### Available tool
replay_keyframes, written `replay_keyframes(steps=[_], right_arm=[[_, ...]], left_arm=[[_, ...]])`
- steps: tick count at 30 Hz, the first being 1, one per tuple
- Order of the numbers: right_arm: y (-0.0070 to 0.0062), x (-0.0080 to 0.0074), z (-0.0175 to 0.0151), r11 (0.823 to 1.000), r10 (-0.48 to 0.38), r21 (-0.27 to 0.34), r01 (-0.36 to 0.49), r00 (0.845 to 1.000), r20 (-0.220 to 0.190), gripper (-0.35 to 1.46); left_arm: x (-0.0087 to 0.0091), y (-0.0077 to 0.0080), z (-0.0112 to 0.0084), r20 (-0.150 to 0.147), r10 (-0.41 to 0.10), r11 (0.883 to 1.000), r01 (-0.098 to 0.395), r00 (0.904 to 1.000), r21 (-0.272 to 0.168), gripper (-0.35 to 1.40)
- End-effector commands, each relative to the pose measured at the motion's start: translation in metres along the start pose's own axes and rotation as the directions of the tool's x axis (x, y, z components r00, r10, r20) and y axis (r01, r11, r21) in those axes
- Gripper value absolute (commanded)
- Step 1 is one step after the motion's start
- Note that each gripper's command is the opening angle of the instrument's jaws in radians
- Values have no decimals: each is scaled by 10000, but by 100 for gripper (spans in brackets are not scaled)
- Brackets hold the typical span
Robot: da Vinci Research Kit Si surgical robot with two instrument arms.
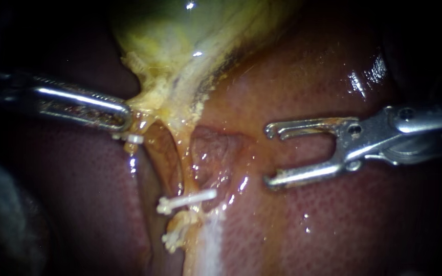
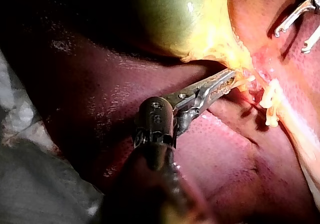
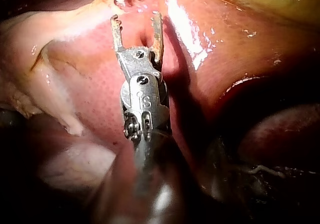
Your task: Going back first clip right tube
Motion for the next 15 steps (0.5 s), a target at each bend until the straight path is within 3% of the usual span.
replay_keyframes(steps=[1,15], right_arm=[[0,-1,0,10000,-42,13,42,10000,9,49],[-1,-1,-3,10000,-45,28,45,10000,9,49]], left_arm=[[0,-1,2,-3,2,10000,-2,10000,6,-35],[-13,-20,50,5,114,9999,-114,9999,60,-35]])
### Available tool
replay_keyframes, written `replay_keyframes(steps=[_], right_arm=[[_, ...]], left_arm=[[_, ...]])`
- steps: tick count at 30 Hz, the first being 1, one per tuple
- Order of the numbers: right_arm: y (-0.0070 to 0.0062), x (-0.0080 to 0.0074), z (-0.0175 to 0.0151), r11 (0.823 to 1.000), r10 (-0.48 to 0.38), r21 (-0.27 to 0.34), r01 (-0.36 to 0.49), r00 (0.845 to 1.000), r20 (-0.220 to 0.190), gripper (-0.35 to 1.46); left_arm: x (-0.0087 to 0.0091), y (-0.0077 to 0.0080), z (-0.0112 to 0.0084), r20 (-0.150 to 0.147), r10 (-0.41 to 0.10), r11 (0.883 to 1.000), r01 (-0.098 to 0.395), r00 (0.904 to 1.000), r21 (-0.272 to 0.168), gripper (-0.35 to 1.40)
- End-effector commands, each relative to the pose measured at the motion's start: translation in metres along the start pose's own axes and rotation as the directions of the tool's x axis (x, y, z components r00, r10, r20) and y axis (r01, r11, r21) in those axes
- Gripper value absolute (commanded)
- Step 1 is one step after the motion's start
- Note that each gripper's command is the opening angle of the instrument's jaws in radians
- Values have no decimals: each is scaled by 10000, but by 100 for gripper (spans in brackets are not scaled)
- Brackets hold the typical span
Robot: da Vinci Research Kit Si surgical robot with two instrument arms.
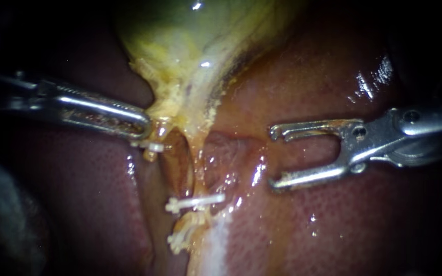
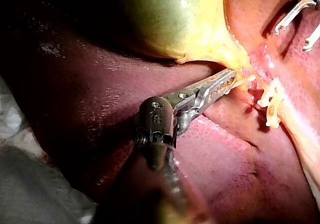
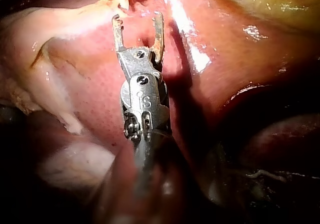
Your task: Going back first clip right tube
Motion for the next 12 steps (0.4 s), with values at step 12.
replay_keyframes(steps=[12], right_arm=[[0,1,-2,9998,-223,6,223,9998,-6,49]], left_arm=[[-7,-4,12,57,66,10000,-66,10000,-55,-35]])
